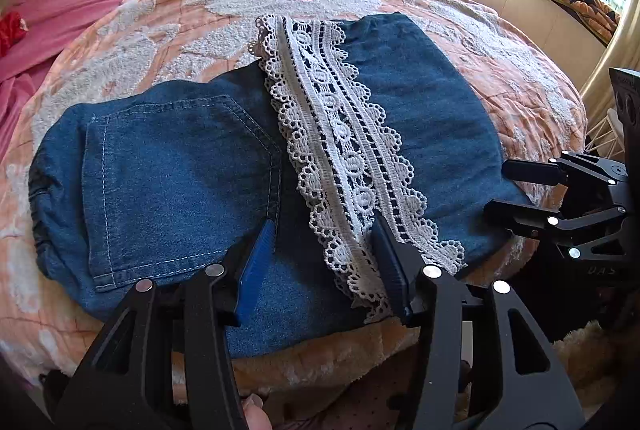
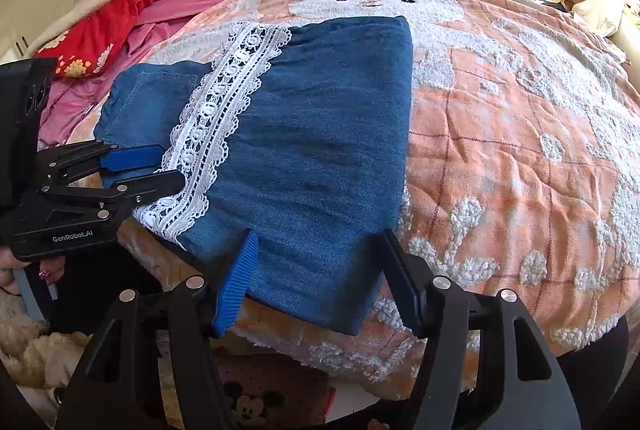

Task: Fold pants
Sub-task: 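Lay the lace edge down and open the left gripper, then grasp the elastic cuff end of the folded pants with the right gripper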

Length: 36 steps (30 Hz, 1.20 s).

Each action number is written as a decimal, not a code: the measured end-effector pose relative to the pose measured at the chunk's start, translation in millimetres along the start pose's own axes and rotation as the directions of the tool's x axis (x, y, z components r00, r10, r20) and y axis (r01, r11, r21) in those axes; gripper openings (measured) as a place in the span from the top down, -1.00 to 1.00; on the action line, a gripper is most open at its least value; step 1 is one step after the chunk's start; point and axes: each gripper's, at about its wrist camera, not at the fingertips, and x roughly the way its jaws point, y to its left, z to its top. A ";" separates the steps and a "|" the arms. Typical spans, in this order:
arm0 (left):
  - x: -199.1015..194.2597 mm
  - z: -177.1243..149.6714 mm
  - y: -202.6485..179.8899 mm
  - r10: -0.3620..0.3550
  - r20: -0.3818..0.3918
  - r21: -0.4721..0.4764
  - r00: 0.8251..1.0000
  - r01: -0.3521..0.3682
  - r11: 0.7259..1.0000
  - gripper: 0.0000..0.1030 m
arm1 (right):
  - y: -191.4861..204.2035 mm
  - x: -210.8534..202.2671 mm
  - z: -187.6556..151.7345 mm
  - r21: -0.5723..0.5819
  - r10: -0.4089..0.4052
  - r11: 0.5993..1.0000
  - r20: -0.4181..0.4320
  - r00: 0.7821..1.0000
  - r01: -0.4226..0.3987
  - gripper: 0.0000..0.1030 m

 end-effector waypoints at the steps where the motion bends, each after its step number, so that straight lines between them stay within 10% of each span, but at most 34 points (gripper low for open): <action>1: 0.2 -0.7 0.4 -0.001 0.003 -0.001 1.000 0.001 1.000 0.14 | 0.1 0.5 0.2 -0.001 0.002 1.000 0.000 1.000 -0.002 -0.22; 36: -53.7 -6.3 26.4 0.023 0.077 -0.109 0.997 -0.014 0.994 -0.14 | 23.2 -29.5 49.3 -0.029 -0.011 0.999 0.090 0.996 0.014 -0.44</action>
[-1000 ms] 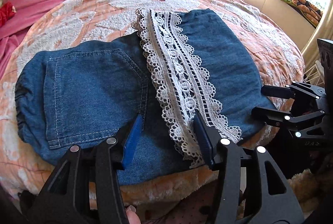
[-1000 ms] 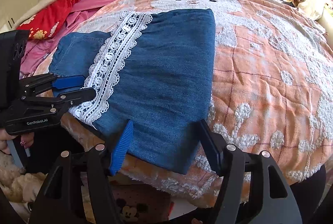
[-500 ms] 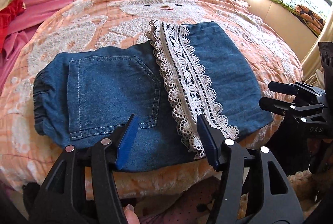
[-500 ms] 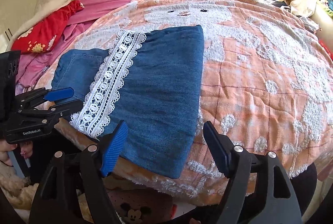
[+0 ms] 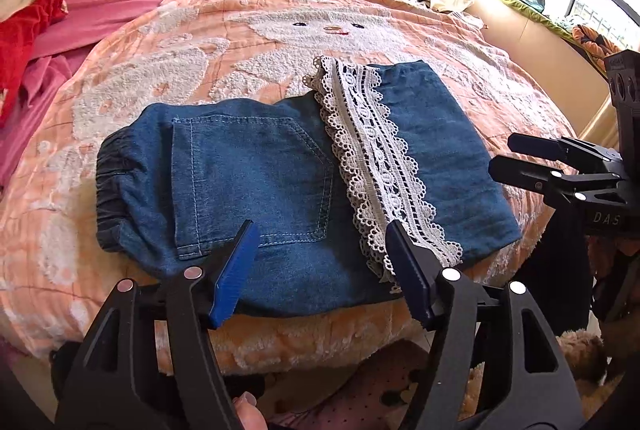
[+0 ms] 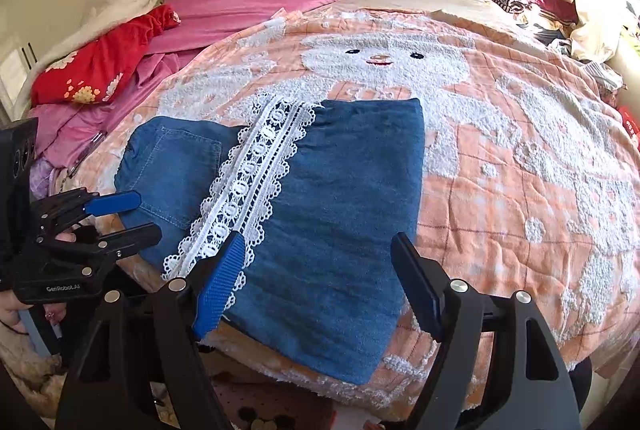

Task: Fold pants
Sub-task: 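Grasp the elastic cuff end of the folded pants with the right gripper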

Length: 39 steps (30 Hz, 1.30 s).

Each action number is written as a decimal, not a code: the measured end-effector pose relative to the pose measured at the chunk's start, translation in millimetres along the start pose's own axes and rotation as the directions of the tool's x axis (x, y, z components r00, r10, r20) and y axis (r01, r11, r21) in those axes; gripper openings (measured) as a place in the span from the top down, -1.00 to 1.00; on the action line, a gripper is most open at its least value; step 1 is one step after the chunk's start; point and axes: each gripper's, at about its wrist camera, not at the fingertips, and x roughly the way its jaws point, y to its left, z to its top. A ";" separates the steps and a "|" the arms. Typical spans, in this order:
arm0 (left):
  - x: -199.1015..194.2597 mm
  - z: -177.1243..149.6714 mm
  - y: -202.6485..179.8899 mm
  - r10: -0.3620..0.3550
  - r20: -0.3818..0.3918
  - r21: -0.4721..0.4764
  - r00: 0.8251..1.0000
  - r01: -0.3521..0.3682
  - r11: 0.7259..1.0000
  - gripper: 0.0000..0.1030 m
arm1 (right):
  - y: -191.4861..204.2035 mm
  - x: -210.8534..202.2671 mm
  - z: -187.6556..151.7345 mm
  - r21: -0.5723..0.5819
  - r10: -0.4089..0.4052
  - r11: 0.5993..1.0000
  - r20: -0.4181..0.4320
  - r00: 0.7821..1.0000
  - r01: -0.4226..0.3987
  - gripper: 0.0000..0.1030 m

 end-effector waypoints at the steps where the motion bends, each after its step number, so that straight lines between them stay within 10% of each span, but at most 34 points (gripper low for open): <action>1: -1.7 -0.6 1.9 0.004 0.003 -0.005 1.000 -0.004 1.000 -0.14 | 2.3 1.9 4.2 -0.011 0.004 1.000 0.002 1.000 -0.004 -0.44; 14: -23.8 -17.1 51.2 0.092 0.014 -0.120 0.996 -0.090 0.989 -0.25 | 51.5 51.6 72.1 -0.158 0.093 0.983 0.002 0.996 -0.092 -0.44; 26: -31.7 -23.9 85.0 0.126 0.018 -0.209 0.992 -0.120 0.971 -0.32 | 53.4 149.4 94.3 -0.164 0.101 0.978 -0.176 0.979 -0.131 -0.47; 39: -42.6 -20.8 102.8 0.155 0.031 -0.276 0.987 -0.141 0.951 -0.43 | 64.9 89.3 124.7 -0.123 0.226 0.965 -0.061 0.972 -0.232 -0.50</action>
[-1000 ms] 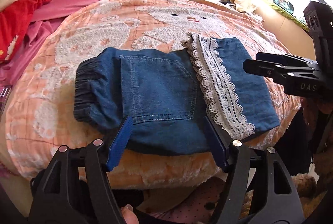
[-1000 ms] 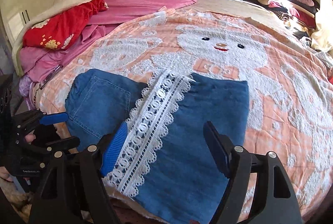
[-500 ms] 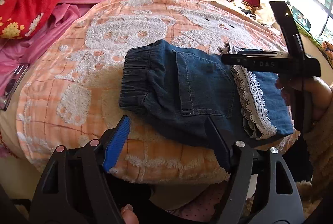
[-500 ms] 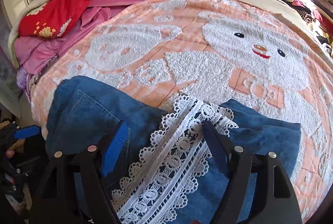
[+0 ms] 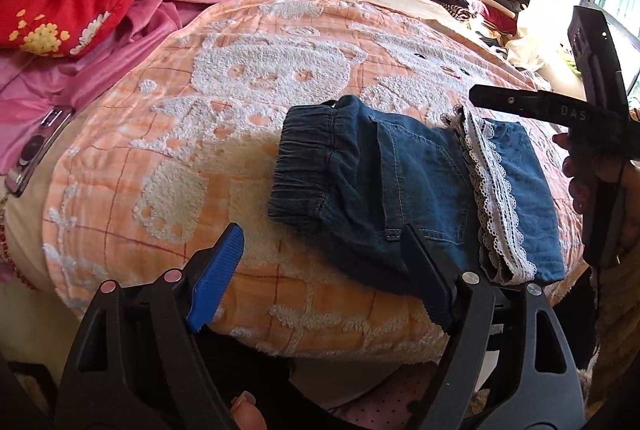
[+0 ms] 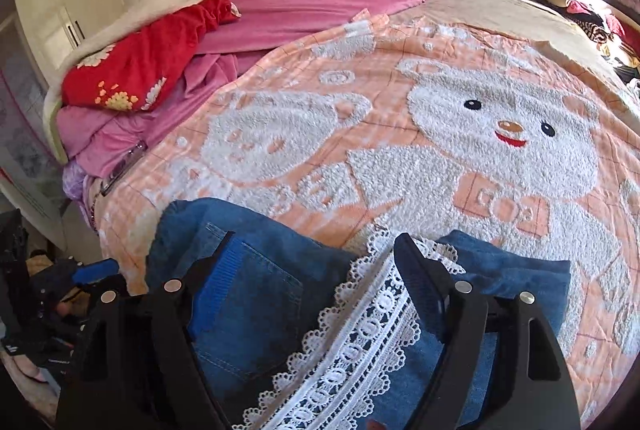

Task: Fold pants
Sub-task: 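Lift the cuff end with the right gripper and fold it over the pants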

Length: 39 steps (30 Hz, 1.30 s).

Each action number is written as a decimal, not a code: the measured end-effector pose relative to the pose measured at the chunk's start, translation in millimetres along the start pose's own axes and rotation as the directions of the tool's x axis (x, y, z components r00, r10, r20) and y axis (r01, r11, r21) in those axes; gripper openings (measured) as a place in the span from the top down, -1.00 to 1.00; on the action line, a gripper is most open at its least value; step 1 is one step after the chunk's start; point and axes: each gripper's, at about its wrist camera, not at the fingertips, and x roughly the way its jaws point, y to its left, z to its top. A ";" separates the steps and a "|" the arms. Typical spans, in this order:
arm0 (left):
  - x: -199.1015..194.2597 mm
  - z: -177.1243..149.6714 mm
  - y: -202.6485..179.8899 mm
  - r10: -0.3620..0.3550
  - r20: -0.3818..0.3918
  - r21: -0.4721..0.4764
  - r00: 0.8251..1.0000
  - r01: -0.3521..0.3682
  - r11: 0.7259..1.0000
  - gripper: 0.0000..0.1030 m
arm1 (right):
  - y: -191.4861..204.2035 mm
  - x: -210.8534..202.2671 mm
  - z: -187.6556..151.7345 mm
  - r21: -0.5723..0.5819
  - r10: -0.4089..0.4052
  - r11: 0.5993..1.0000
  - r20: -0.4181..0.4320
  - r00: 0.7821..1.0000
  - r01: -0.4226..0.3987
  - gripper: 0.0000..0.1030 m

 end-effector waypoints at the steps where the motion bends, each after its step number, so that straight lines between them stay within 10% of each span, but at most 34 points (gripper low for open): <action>1: -1.0 0.7 2.1 0.002 0.003 -0.008 1.000 -0.002 1.000 -0.44 | 3.6 -1.4 3.2 -0.007 0.005 1.000 0.002 1.000 -0.005 -0.51; 28: 9.8 -3.7 35.3 0.012 -0.028 -0.091 1.000 -0.015 0.996 -0.58 | 80.8 56.0 26.4 -0.194 0.088 0.975 -0.113 0.990 -0.108 -0.72; 36: 24.2 -10.5 36.0 -0.139 -0.053 -0.174 0.989 0.128 0.976 -0.57 | 96.3 75.6 23.3 -0.250 0.096 0.958 -0.179 0.979 -0.140 -0.72; 39: 29.4 -12.2 32.3 -0.195 -0.047 -0.216 0.980 0.180 0.960 -0.25 | 101.2 83.4 22.9 -0.272 0.095 0.951 -0.203 0.974 -0.150 -0.72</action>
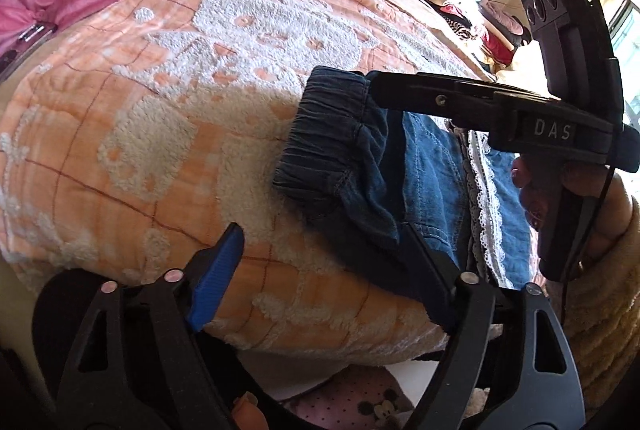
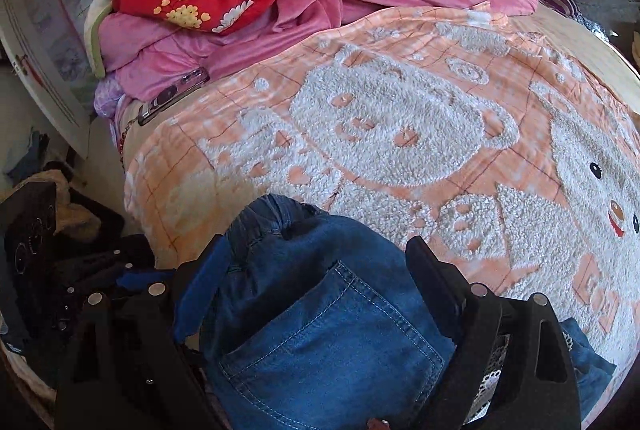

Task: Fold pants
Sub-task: 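Lift the cuff end with the right gripper and fold it over the pants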

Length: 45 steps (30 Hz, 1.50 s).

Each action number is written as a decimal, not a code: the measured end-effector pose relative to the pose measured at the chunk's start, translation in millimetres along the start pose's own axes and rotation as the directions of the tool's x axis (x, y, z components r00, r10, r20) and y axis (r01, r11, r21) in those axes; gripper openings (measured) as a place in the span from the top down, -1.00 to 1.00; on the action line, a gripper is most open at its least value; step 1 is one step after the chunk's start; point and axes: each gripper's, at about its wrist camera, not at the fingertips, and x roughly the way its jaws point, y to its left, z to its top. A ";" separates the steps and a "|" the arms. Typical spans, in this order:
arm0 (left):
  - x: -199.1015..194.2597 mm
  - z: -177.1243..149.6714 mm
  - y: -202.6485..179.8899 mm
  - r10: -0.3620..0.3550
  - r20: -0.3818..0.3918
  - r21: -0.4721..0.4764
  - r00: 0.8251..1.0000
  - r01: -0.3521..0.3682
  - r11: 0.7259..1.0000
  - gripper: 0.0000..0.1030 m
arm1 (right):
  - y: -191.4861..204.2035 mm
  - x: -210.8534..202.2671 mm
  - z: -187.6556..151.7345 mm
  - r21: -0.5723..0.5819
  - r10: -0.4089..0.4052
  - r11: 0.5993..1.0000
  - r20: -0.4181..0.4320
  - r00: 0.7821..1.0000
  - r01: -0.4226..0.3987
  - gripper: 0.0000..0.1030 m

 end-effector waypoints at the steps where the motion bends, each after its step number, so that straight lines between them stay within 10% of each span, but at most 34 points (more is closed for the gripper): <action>1: 2.3 -0.5 -0.6 -0.028 -0.004 -0.018 1.000 0.028 0.999 -0.22 | 0.8 3.1 0.8 -0.006 0.002 1.000 -0.008 1.000 -0.002 -0.72; 18: 33.8 0.0 -7.6 -0.077 -0.045 -0.077 0.996 0.073 0.994 0.03 | 0.7 59.7 8.8 -0.029 0.109 0.993 -0.135 0.985 -0.114 -0.72; 25: 32.1 1.3 -6.1 -0.127 -0.034 -0.083 0.991 0.123 0.989 -0.22 | 0.5 56.5 4.0 -0.069 0.167 0.982 -0.100 0.981 -0.175 0.02; 33: 23.0 2.2 -3.2 -0.159 -0.004 -0.085 0.987 0.158 0.984 -0.53 | -22.8 -6.3 -8.7 0.014 0.264 0.964 0.036 0.964 -0.265 0.21; 45: 39.3 21.6 -38.4 -0.384 -0.039 -0.116 0.922 0.378 0.919 -0.33 | -54.8 -66.4 -38.7 0.058 0.304 0.947 0.162 0.939 -0.317 0.21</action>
